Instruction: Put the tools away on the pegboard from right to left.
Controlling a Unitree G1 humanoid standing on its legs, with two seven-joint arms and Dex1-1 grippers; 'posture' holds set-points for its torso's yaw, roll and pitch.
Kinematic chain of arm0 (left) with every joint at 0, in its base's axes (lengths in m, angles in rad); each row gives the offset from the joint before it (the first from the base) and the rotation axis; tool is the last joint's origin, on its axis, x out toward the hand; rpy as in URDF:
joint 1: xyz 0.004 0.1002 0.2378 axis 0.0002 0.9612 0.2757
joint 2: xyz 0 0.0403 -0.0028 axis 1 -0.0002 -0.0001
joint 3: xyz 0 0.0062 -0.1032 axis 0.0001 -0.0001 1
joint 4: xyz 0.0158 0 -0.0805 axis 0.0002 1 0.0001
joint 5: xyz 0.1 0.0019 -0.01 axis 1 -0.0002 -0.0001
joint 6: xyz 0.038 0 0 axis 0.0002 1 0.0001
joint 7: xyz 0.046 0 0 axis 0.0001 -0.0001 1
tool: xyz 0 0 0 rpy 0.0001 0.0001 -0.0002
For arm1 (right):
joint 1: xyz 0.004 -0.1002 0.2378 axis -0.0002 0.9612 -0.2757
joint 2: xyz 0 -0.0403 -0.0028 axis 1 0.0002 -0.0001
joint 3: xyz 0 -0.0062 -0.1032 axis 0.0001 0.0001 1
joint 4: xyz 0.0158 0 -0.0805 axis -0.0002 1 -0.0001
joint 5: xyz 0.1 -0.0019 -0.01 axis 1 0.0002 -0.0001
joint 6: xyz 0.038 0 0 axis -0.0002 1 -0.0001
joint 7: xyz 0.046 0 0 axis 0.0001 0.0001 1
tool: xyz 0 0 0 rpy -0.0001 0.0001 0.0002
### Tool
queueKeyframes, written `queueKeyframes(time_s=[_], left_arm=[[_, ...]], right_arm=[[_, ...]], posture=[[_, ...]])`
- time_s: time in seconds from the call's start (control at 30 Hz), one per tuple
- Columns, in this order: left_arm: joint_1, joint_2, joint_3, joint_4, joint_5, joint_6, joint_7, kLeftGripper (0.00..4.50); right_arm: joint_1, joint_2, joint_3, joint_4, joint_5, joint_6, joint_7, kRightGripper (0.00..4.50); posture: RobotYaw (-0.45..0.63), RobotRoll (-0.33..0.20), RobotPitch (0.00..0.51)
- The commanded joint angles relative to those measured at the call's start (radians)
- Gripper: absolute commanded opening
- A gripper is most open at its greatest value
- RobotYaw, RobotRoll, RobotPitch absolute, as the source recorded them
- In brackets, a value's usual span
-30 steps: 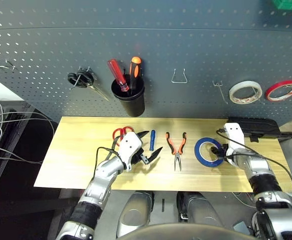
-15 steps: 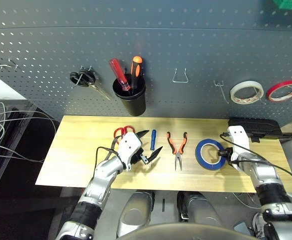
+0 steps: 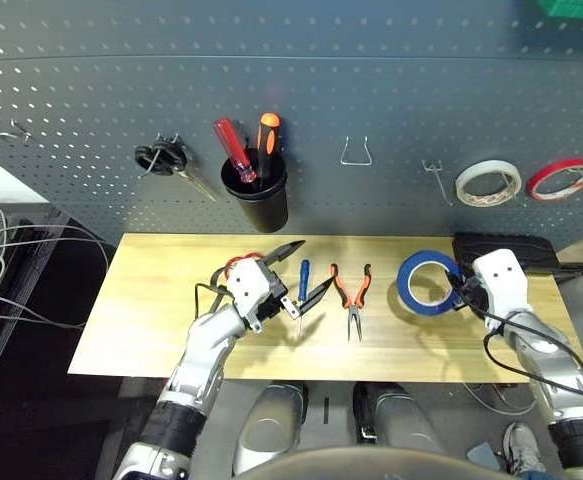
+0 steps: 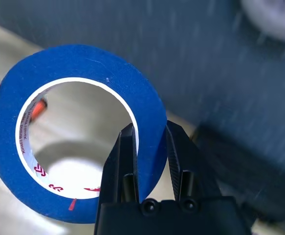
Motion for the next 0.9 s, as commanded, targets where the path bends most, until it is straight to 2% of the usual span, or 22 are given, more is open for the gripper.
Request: queueKeyframes(time_s=[0.03,0.23,0.57,0.9], left_arm=[[0.021,0.015,-0.018,-0.05,-0.051,0.026,-0.057,4.5],[0.007,0.004,-0.02,-0.094,-0.077,0.062,-0.07,4.5],[-0.043,-0.012,-0.015,-0.112,-0.066,0.032,-0.066,4.5],[-0.039,-0.01,-0.017,-0.123,-0.062,0.038,-0.057,4.5]], right_arm=[[0.018,0.003,-0.002,-0.047,-0.005,-0.103,0.004,0.73],[0.005,0.009,-0.015,-0.111,0.017,-0.172,0.003,0.73],[0.006,-0.002,-0.012,-0.184,-0.009,-0.255,0.012,0.73],[0.109,-0.002,-0.059,-0.358,-0.011,-0.232,-0.011,0.73]], posture=[[0.04,0.0,0.181],[0.03,0.0,0.179],[0.02,0.0,0.188],[0.0,0.0,0.197]])
